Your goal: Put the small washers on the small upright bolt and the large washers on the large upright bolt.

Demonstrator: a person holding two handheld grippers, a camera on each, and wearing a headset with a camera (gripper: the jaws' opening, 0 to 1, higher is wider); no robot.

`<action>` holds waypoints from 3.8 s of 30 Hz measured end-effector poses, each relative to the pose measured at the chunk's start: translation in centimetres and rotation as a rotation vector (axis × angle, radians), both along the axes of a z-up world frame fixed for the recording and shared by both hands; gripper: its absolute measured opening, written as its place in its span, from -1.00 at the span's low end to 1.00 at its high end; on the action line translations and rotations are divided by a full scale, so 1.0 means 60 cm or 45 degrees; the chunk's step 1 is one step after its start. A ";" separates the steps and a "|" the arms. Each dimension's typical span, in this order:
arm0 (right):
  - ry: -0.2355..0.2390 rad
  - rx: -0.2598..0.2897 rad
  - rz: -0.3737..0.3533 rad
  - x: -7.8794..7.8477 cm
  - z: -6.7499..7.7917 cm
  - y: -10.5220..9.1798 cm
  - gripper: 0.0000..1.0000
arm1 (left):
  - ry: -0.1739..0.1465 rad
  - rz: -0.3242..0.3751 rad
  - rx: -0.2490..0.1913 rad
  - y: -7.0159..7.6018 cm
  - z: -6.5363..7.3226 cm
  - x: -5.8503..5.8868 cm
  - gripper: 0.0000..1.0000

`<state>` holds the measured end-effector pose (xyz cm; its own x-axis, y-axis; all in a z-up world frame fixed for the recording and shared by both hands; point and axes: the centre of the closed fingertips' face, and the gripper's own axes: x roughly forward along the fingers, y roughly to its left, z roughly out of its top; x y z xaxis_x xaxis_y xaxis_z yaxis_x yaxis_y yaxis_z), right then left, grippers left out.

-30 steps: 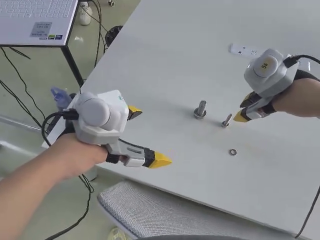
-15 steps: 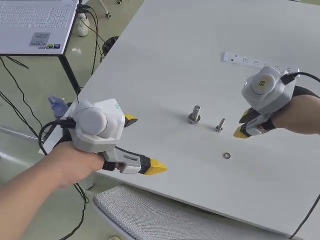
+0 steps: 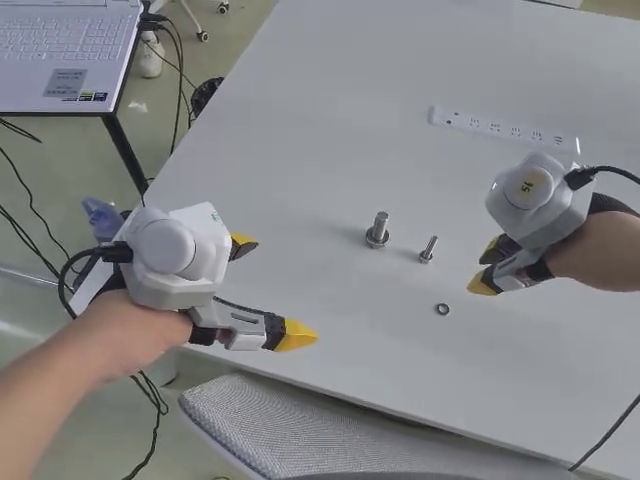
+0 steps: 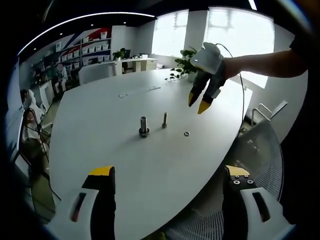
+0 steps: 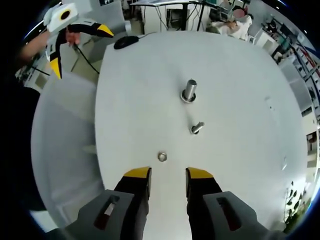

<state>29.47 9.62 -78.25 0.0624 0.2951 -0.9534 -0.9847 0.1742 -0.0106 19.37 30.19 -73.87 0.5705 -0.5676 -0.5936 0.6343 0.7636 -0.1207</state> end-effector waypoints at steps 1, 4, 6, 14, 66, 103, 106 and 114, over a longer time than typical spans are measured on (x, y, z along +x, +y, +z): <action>0.003 -0.002 -0.003 -0.002 -0.003 -0.001 -0.41 | -0.001 0.002 -0.004 0.000 0.001 0.000 0.78; 0.007 0.005 -0.011 -0.005 -0.009 0.004 -0.41 | 0.002 0.005 -0.012 0.000 0.001 0.000 0.78; -0.004 0.014 -0.011 -0.005 -0.013 0.009 -0.42 | 0.008 0.006 -0.021 -0.001 0.000 -0.001 0.78; 0.002 0.019 -0.022 -0.008 -0.037 0.021 -0.41 | 0.019 -0.012 -0.028 -0.010 -0.009 -0.011 0.78; 0.011 -0.059 0.012 -0.012 -0.144 0.023 -0.48 | 0.046 -0.070 -0.024 -0.021 -0.021 -0.018 0.72; 0.011 -0.185 0.087 -0.008 -0.153 0.023 -0.73 | 0.048 -0.044 -0.041 -0.018 -0.024 -0.018 0.66; 0.015 -0.193 0.082 -0.009 -0.152 0.023 -0.74 | 0.042 -0.041 -0.039 -0.018 -0.021 -0.015 0.65; 0.023 -0.162 0.037 -0.009 -0.151 0.024 -0.75 | 0.032 -0.010 -0.072 -0.017 -0.004 0.000 0.65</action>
